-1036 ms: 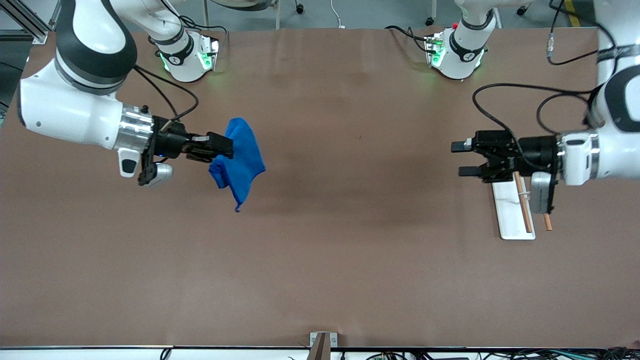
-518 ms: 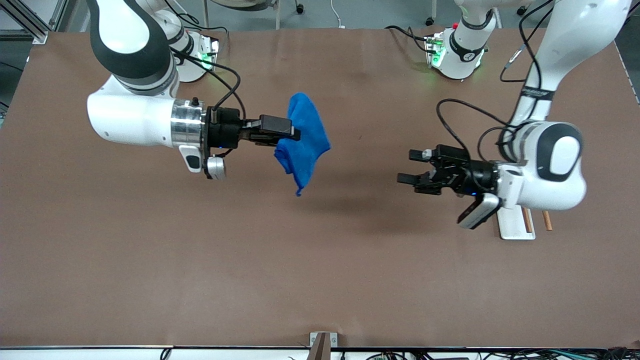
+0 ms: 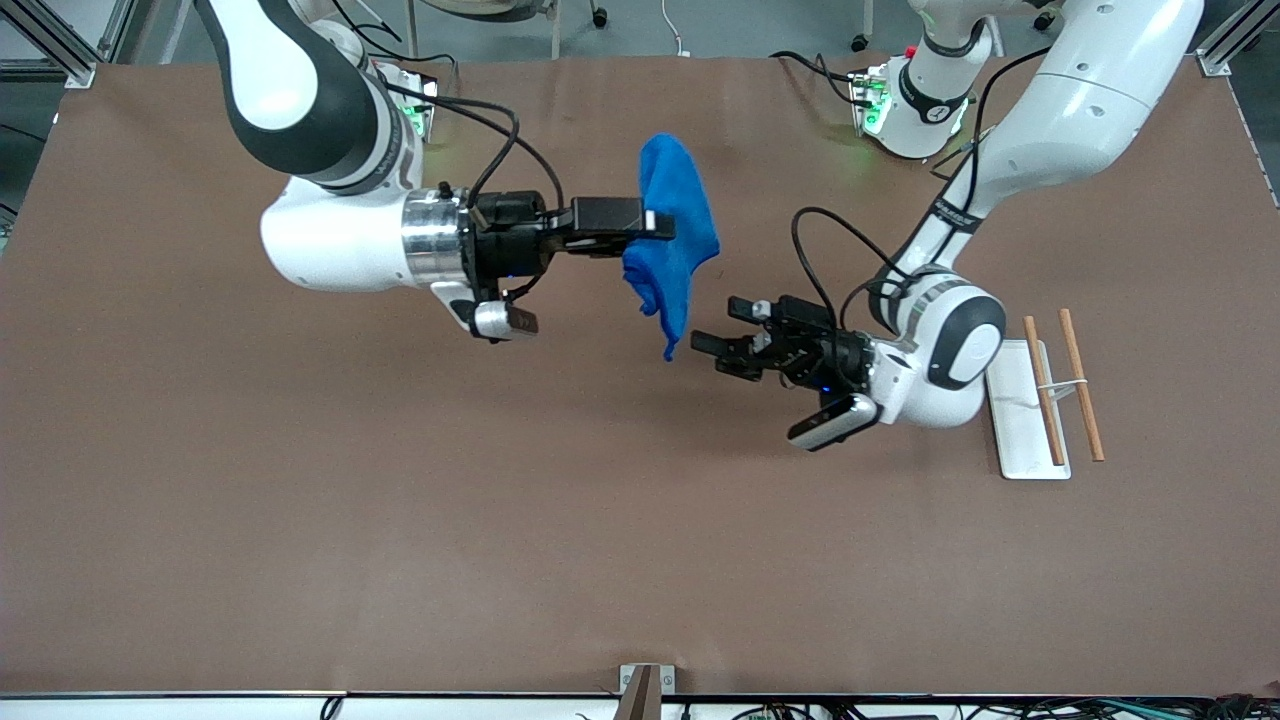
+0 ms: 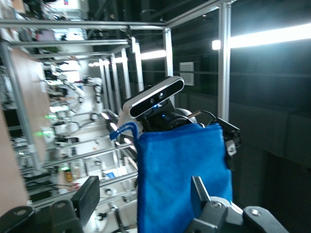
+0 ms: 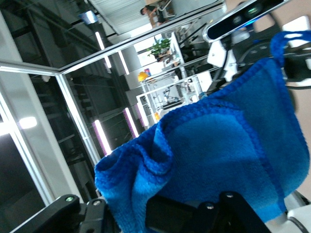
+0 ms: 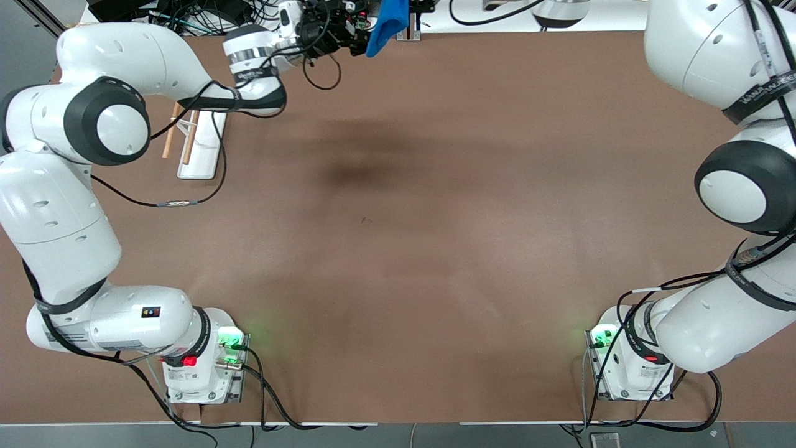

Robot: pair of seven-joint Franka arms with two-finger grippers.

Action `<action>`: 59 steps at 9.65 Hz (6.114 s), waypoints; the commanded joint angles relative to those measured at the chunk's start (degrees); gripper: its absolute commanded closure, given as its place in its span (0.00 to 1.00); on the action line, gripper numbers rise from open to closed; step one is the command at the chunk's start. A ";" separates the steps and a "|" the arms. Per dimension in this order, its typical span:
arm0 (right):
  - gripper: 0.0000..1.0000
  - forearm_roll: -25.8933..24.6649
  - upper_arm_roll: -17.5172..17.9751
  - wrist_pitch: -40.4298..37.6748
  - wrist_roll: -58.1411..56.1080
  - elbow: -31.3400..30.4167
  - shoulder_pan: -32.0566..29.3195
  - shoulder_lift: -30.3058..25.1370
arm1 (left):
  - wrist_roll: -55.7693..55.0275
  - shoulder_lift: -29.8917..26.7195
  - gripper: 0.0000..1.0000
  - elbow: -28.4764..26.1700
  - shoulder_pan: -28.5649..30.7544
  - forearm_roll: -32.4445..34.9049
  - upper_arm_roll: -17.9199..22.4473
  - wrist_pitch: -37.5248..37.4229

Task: Right arm passes towel to left arm to hang
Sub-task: 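Carry the towel toward center while the left gripper reaches toward it, then close the left gripper on the hanging towel beside the right gripper, then open the right gripper and withdraw it while the left gripper holds the towel, then carry the towel with the left gripper over the wooden sticks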

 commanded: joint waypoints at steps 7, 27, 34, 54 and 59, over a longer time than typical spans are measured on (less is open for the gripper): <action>1.00 7.41 -0.65 -0.27 -7.57 1.94 2.57 4.52 | -9.47 0.37 0.43 -1.89 6.69 6.06 -1.49 -5.44; 0.00 -36.12 -1.18 -0.71 -7.22 -0.07 -11.03 2.07 | -10.53 -1.74 1.00 -2.67 8.29 6.69 -1.58 -3.09; 0.00 -74.17 -1.88 -6.66 -7.31 -4.24 -31.49 -5.15 | -46.74 -16.58 1.00 -5.14 8.55 24.19 -2.02 24.77; 0.01 -104.92 -1.44 -22.07 1.04 -8.43 -31.89 -22.99 | -103.28 -22.05 0.99 -1.01 29.11 89.64 -1.49 9.51; 0.01 -104.92 -1.44 -21.80 1.04 -8.25 -31.71 -22.90 | -81.25 -19.86 0.98 1.88 35.27 101.06 -1.49 7.91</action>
